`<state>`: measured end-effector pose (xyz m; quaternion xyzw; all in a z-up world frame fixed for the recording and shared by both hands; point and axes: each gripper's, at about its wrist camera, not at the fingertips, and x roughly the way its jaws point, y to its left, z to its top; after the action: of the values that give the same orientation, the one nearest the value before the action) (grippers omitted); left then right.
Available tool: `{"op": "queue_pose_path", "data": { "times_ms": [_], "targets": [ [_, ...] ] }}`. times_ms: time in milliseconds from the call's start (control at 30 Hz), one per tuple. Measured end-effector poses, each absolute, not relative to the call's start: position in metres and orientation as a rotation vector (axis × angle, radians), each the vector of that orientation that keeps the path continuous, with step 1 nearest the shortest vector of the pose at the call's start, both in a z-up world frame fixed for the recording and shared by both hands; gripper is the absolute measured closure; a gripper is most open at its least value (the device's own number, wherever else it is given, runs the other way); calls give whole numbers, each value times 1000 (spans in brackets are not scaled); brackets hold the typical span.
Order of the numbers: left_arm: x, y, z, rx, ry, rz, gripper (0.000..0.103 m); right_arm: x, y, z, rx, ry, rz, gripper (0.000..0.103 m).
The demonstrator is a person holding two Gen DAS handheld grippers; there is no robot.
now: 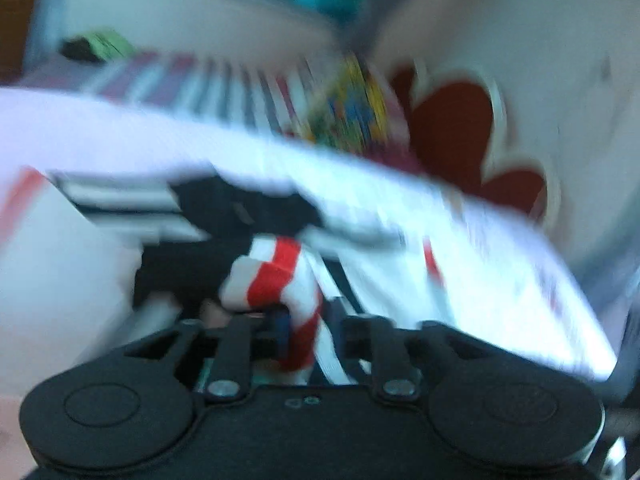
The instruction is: Fold small clothes
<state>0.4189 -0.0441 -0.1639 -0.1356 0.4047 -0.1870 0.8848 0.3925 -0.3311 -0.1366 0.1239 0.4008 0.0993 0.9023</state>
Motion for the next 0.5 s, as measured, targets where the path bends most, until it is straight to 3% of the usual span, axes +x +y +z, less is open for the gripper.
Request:
{"op": "queue_pose_path", "data": {
  "times_ms": [133, 167, 500],
  "targets": [
    [400, -44, -161, -270, 843, -395, 39, 382, -354, -135, 339, 838, 215, 37],
    [396, -38, -156, -275, 828, -384, 35, 381, -354, -134, 353, 841, 223, 37],
    [374, 41, -119, -287, 720, -109, 22, 371, -268, -122, 224, 809, 416, 37]
  ]
}}
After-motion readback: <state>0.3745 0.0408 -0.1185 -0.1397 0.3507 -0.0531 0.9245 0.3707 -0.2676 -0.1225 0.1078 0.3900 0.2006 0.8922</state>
